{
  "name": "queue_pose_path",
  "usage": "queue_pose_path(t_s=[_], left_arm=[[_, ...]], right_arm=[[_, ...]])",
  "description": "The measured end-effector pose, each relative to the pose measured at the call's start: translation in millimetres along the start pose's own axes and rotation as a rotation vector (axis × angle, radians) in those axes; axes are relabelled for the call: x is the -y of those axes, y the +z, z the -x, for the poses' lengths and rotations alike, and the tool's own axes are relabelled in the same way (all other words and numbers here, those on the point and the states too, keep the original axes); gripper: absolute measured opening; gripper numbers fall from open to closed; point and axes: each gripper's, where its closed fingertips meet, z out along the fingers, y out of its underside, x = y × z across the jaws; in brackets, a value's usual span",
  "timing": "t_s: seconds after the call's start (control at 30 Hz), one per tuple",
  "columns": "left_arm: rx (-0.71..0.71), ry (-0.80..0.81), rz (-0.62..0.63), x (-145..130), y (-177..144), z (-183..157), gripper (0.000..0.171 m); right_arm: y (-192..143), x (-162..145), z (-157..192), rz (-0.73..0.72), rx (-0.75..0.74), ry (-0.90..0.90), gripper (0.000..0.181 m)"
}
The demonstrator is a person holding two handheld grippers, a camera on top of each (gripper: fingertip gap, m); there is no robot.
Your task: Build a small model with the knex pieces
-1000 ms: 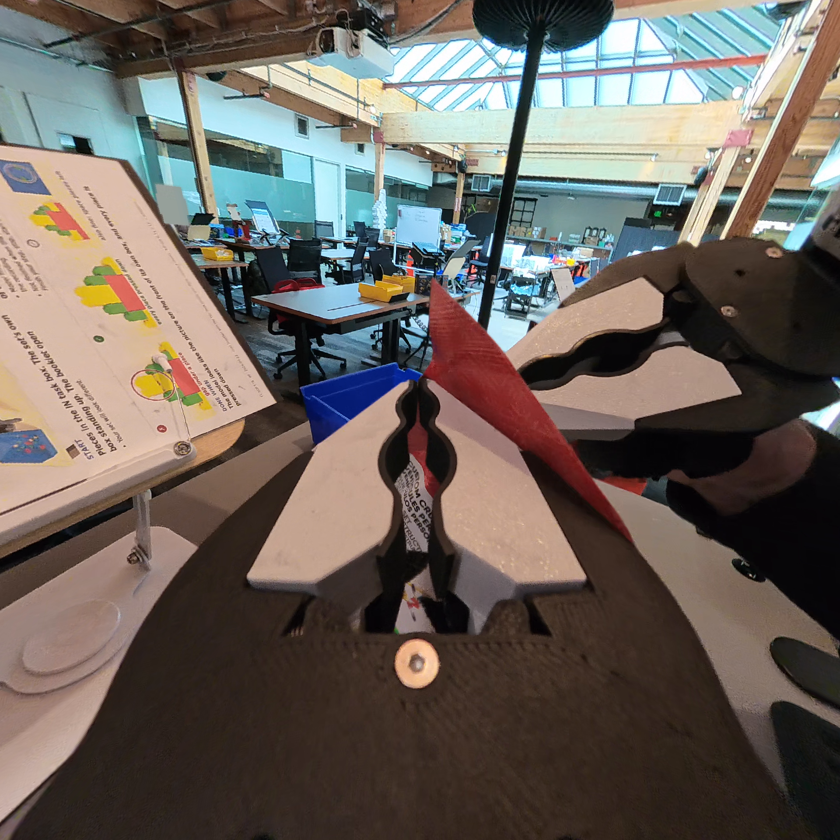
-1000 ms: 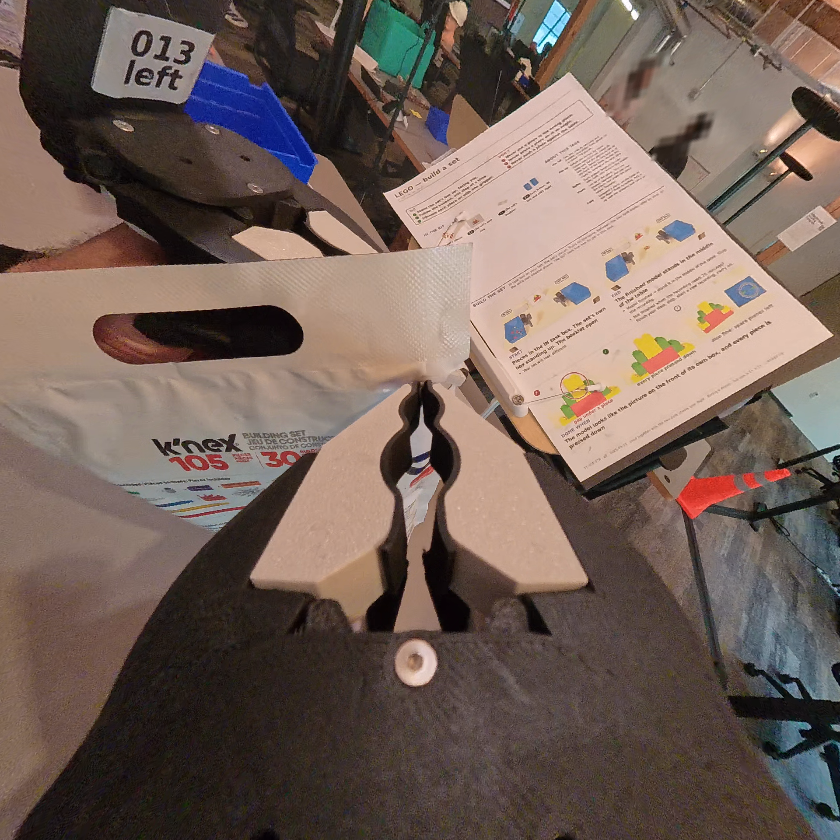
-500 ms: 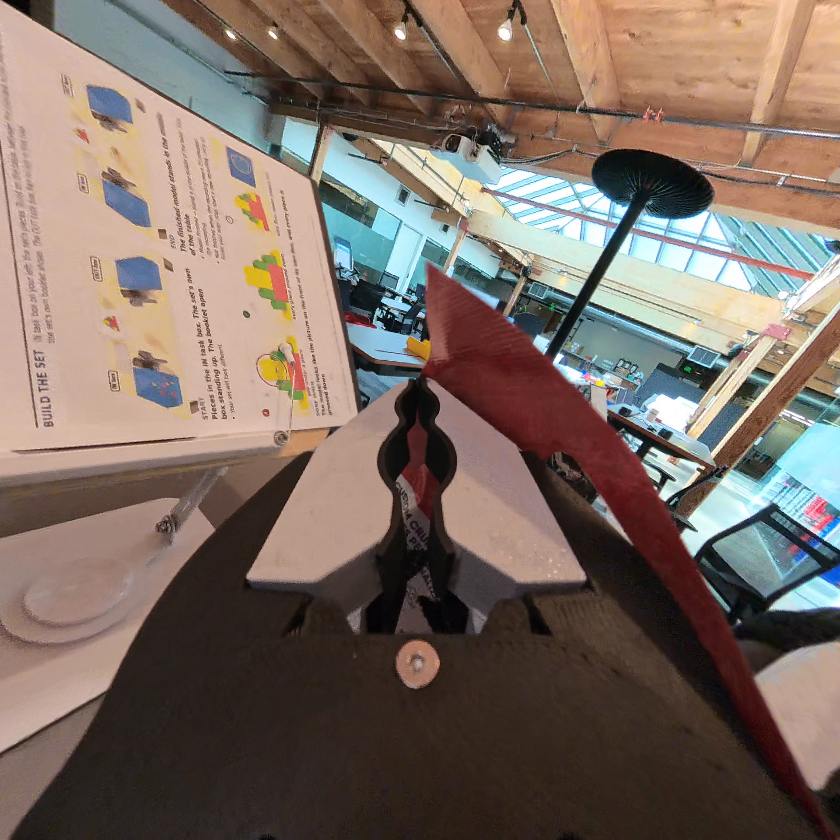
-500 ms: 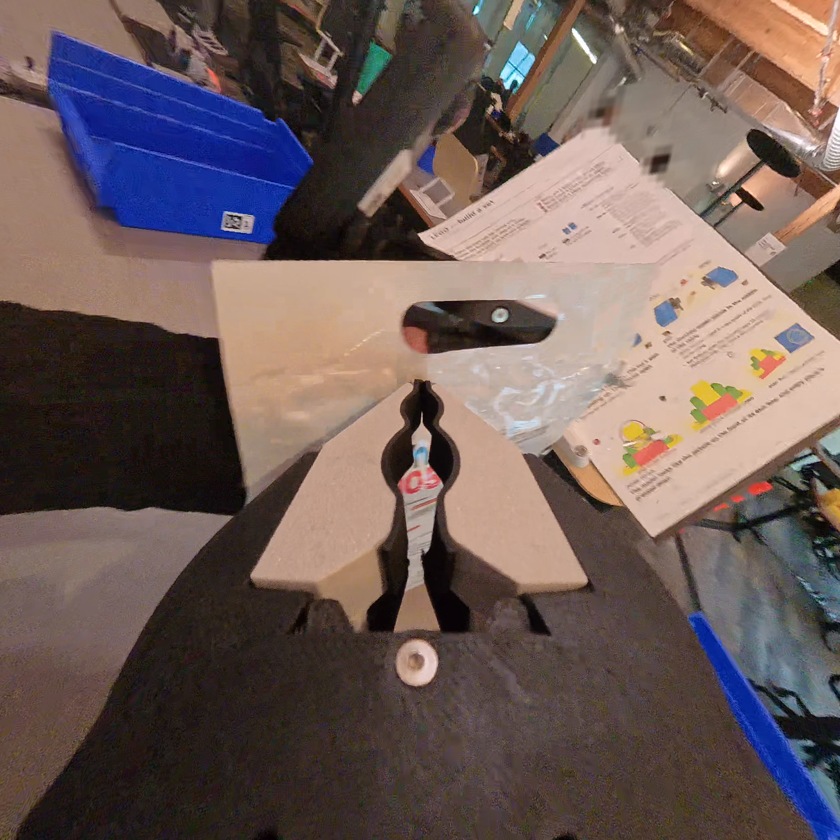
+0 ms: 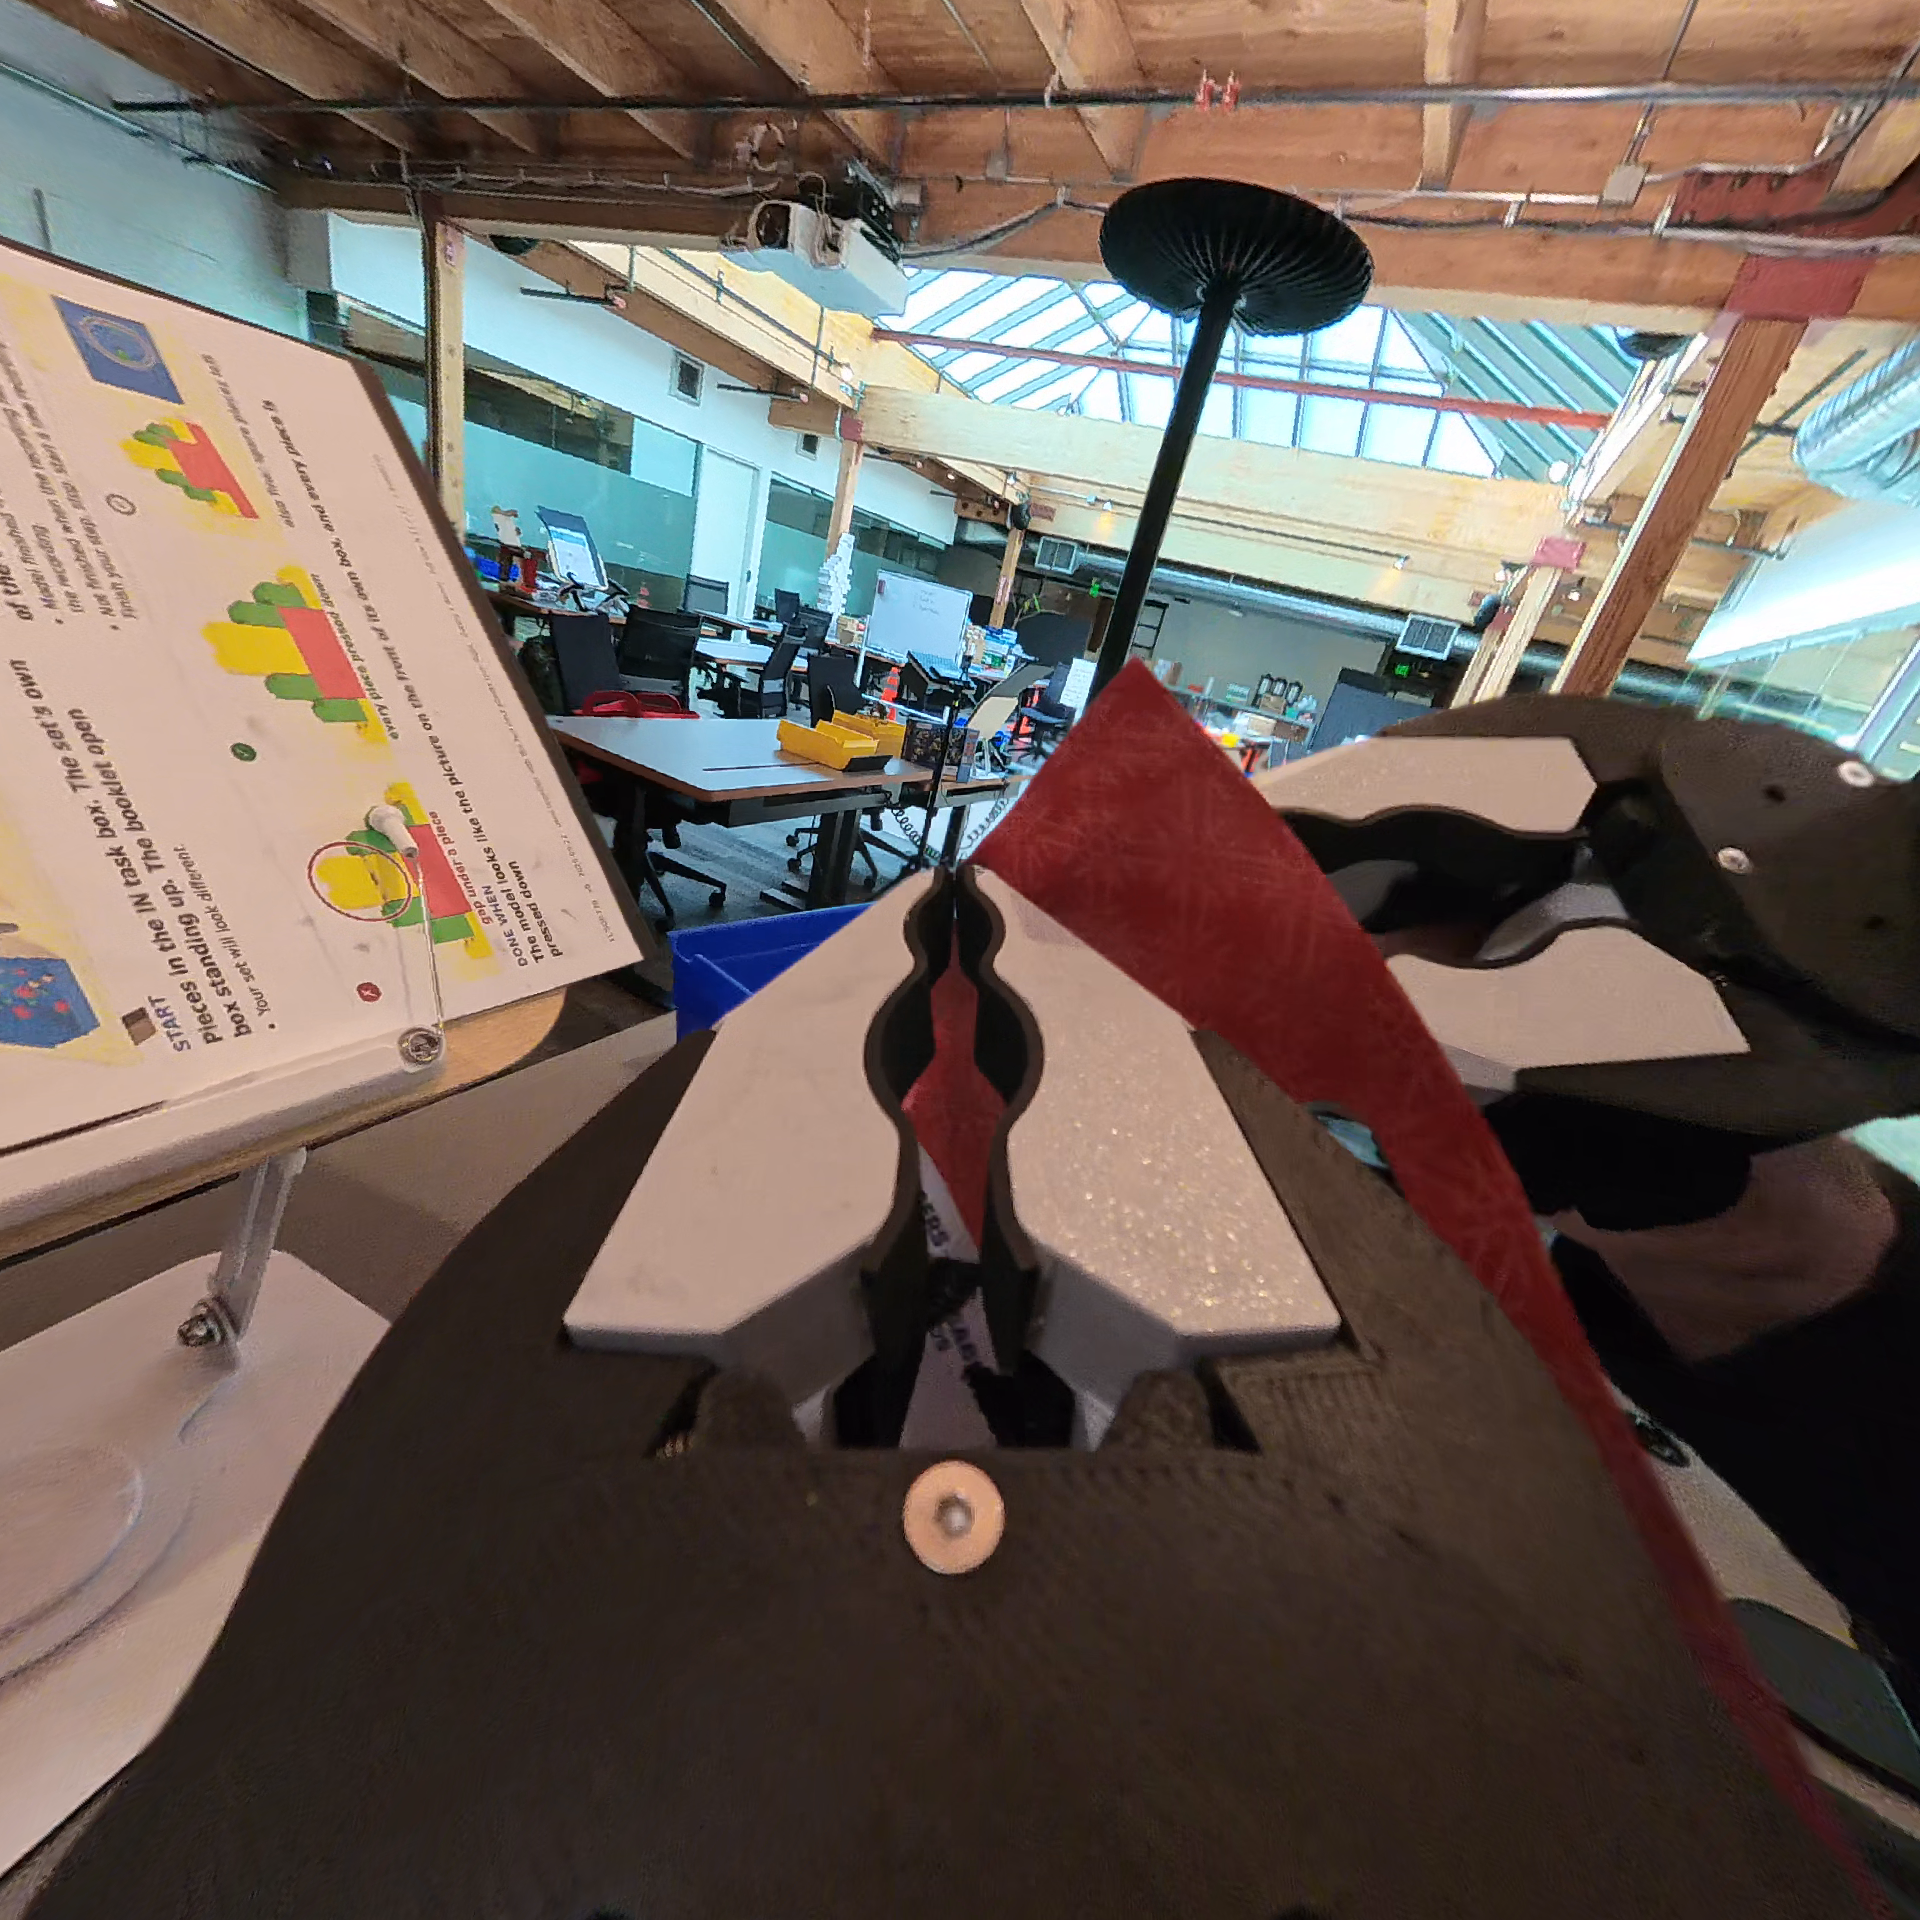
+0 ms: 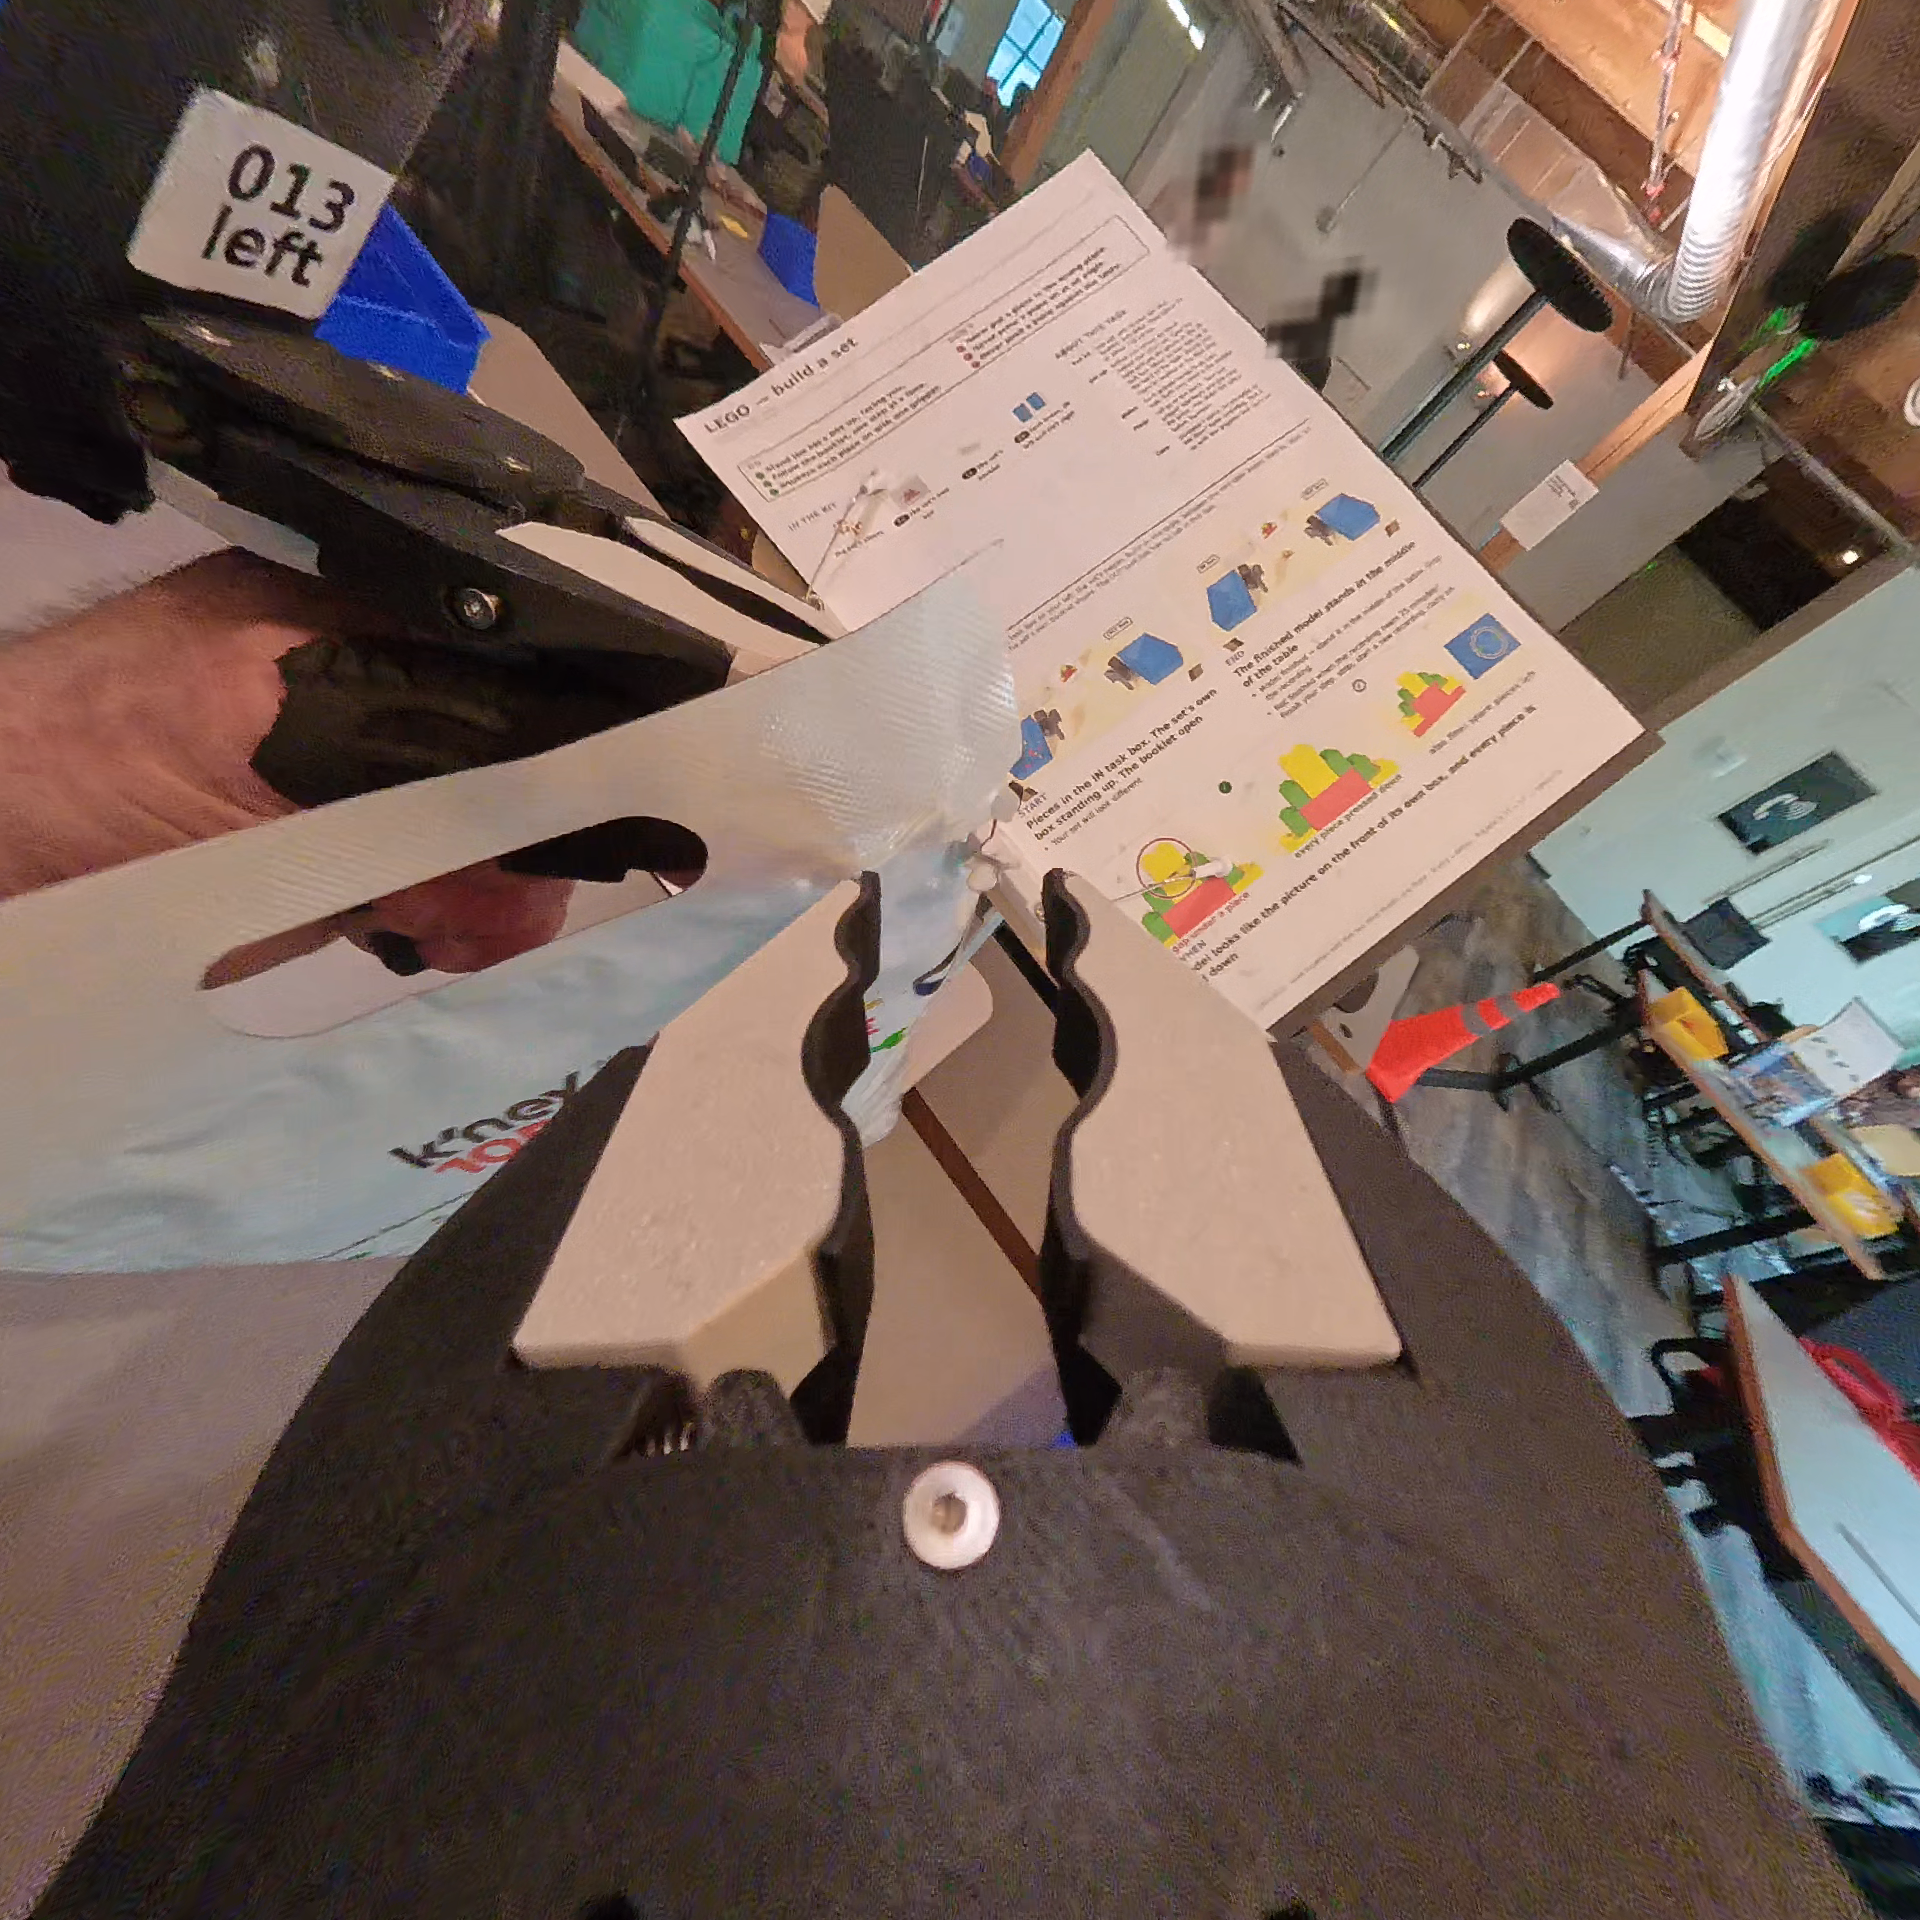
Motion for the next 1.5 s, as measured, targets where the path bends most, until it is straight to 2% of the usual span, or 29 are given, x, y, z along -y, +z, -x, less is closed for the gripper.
queue_pose_path(t_s=[0.2, 0.33, 0.53, 0.73, 0.87, 1.0, 1.07, 1.5], left_arm=[[-0.001, 0.063, 0.049, -11, 7, -12, 0.0], [-0.013, 0.128, 0.08, -17, 13, -26, 0.0], [-0.012, 0.141, 0.091, -16, 20, -31, 0.0], [-0.02, 0.174, 0.118, -20, 28, -41, 0.0], [-0.008, 0.188, 0.133, -22, 32, -45, 0.0], [0.012, 0.185, 0.139, -24, 35, -44, 0.0], [0.006, 0.186, 0.143, -26, 36, -47, 0.0], [0.096, 0.186, 0.094, -22, 41, -36, 0.0]], right_arm=[[1, -16, -5, 0.163, -0.075, -0.332, 0.01], [-6, -25, -10, 0.226, -0.099, -0.457, 0.011], [-18, -34, -13, 0.281, -0.111, -0.473, 0.03], [-23, -41, -19, 0.321, -0.145, -0.544, 0.03], [-24, -44, -16, 0.354, -0.141, -0.625, 0.024], [-23, -47, -17, 0.387, -0.156, -0.633, 0.015], [-24, -46, -21, 0.392, -0.175, -0.617, 0.0], [-19, -49, -17, 0.435, -0.119, -0.495, 0.0]])
